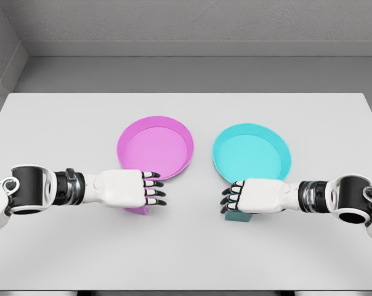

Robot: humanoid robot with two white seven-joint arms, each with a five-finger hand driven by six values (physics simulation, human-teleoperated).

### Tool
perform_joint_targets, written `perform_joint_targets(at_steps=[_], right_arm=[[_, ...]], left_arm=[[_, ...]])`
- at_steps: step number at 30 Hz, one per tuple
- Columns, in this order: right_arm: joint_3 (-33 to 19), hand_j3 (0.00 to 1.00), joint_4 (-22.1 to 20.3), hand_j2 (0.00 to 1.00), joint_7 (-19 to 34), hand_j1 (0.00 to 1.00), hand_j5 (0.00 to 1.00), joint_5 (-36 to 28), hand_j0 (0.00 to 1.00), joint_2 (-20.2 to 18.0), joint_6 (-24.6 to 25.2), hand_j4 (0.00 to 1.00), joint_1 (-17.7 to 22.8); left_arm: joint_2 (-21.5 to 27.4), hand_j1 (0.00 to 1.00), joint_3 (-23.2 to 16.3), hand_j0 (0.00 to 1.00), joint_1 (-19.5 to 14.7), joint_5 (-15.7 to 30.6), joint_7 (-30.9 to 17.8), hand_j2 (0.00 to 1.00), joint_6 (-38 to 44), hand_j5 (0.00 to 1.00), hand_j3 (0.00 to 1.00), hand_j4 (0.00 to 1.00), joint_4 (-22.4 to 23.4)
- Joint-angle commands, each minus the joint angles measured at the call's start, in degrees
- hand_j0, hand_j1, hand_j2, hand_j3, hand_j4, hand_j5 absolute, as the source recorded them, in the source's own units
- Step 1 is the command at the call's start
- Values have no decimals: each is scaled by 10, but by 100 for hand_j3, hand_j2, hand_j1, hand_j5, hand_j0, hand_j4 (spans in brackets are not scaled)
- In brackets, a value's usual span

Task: Place the blocks in the corresponding plates according to their colors

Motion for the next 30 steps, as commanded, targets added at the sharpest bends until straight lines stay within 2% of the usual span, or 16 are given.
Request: perform_joint_targets(at_steps=[1,17,30], right_arm=[[0,76,0,76,1,76,76,0,76,0,0,76,0],[0,61,-2,61,1,61,61,-4,61,5,0,61,-11],[-2,60,-18,60,1,60,60,-7,60,6,0,60,-17]], left_arm=[[0,100,0,100,0,2,0,100,1,100,100,100,6],[0,100,0,100,-1,2,-1,100,1,100,100,100,31],[-2,100,0,100,1,2,-2,100,1,100,100,100,41]])
